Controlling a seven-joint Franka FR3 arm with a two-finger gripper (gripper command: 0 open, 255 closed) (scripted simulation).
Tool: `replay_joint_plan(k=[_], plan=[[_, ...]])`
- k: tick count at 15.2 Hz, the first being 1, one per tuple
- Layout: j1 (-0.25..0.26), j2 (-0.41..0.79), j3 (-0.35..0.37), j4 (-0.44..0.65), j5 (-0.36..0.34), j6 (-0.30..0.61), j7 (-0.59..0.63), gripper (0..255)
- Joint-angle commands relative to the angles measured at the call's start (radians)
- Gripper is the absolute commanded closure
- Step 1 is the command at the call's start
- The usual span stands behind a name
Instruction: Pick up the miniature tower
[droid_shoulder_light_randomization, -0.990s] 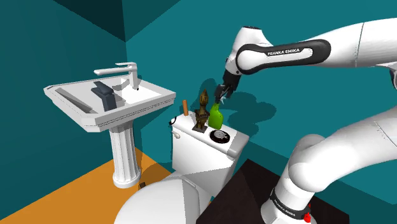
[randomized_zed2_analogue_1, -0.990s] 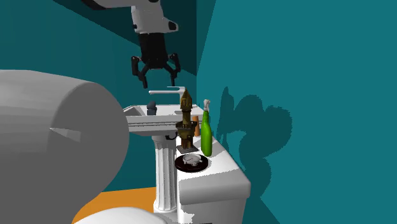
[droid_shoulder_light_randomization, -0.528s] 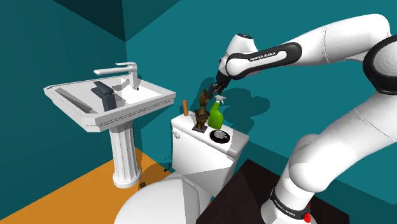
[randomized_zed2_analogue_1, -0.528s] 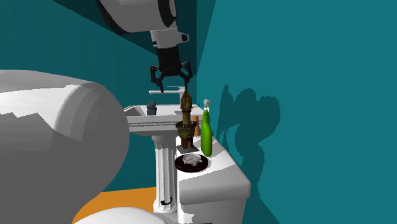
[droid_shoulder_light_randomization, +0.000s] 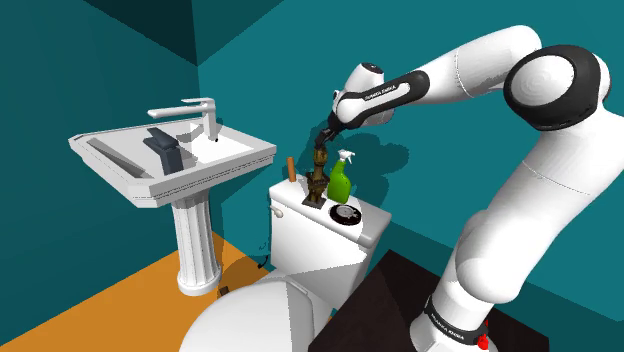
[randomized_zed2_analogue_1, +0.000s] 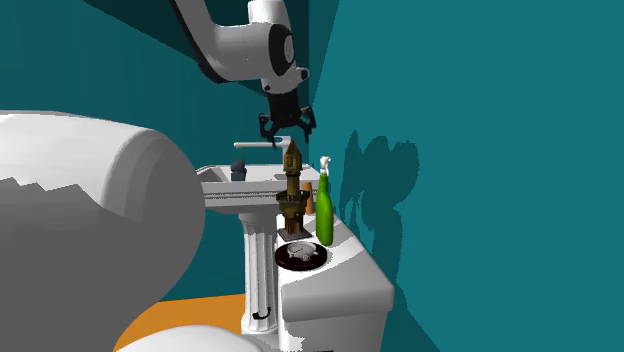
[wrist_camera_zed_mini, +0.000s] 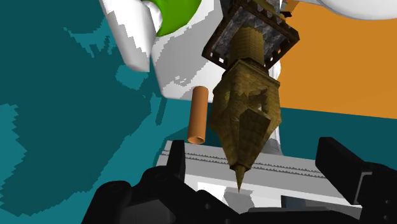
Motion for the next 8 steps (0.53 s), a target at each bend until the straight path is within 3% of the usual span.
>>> replay_joint_plan(k=[1, 8], plan=[[0.004, 0.023, -0.008, 0.001, 0.015, 0.032, -0.019, 0], [0.007, 0.058, -0.015, -0.042, 0.034, 0.109, -0.033, 0]])
